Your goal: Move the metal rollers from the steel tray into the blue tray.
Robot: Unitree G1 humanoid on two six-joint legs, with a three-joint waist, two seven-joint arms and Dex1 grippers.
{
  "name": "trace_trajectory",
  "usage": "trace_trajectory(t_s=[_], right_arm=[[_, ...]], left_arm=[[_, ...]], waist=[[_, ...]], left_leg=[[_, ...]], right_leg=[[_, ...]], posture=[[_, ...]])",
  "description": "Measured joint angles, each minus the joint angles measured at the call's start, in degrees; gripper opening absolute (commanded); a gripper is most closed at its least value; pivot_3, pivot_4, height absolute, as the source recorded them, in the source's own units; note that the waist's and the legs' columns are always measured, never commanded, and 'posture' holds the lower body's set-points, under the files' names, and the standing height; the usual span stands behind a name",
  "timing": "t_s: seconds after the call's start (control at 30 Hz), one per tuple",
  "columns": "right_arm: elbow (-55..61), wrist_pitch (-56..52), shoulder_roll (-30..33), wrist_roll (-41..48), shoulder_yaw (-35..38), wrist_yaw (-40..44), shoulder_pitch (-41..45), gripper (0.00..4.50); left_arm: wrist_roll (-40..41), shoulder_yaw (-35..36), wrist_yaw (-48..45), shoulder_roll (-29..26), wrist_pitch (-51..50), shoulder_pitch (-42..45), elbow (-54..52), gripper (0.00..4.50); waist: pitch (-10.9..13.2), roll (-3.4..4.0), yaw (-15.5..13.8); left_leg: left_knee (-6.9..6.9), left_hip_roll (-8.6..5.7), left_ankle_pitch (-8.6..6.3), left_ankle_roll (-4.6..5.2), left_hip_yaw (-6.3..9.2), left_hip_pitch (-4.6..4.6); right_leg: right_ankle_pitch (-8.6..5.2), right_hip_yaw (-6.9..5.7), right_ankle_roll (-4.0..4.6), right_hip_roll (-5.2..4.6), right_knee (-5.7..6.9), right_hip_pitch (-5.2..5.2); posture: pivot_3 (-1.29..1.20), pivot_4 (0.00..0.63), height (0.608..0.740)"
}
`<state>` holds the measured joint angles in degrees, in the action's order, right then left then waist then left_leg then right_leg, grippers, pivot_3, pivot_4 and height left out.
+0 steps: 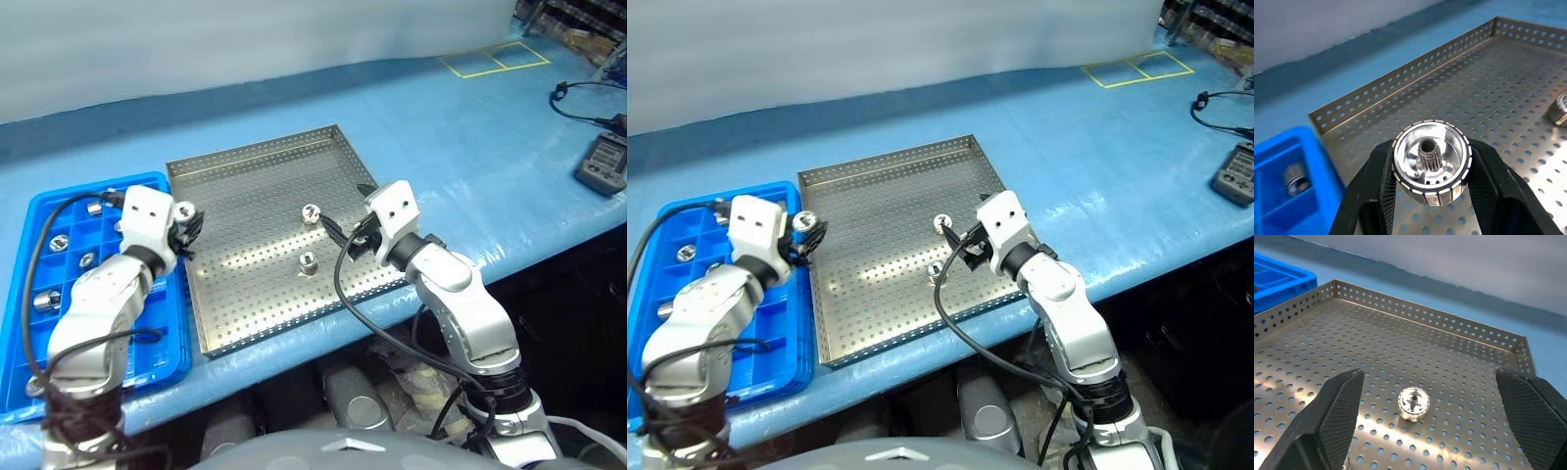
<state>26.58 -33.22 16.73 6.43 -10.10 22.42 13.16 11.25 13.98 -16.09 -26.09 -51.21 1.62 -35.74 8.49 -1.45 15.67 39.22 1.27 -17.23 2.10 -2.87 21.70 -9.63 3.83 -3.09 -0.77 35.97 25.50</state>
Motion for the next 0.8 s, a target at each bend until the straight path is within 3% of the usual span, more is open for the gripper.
trace_trajectory(t_s=[0.2,0.4,0.57,0.8], right_arm=[[-3.8,0.7,-0.5,0.8,-2.0,2.9,3.1,4.50],[-7.2,1.6,-1.4,1.0,-4.4,5.8,5.5,4.50],[-8.9,2.2,-2.7,1.3,-6.2,7.6,6.6,4.50],[-10.0,2.7,-2.8,1.3,-6.6,8.1,7.0,4.50]], left_arm=[[0.2,9.4,1.1,-0.5,-4.7,-9.1,-9.4,1.77],[0.3,17.2,1.1,1.0,-7.6,-18.0,-16.6,1.77],[0.6,16.7,1.4,4.7,-8.5,-21.3,-18.4,1.77],[-0.2,11.3,3.7,6.4,-7.2,-20.6,-15.2,1.77]], waist=[[0.0,-0.02,-4.3],[0.0,-0.02,-10.4],[0.0,-0.09,-14.6],[-0.1,-0.11,-15.8]], left_leg=[[-0.01,0.00,0.01,-0.02,0.02,0.00],[-0.02,0.02,0.02,-0.05,-0.02,-0.02],[0.03,-0.04,0.03,-0.05,-0.05,-0.03],[0.05,-0.07,0.04,-0.04,0.03,-0.03]], right_leg=[[-0.08,-0.09,0.14,-0.04,0.01,0.03],[-0.25,-0.20,0.44,-0.07,0.01,0.03],[-0.34,-0.47,0.60,-0.28,0.02,-0.03],[-0.37,-0.72,0.66,-0.38,0.03,-0.09]], posture=[[0.00,0.150,0.740],[0.07,0.150,0.740],[0.11,0.150,0.740],[0.09,0.150,0.740]])
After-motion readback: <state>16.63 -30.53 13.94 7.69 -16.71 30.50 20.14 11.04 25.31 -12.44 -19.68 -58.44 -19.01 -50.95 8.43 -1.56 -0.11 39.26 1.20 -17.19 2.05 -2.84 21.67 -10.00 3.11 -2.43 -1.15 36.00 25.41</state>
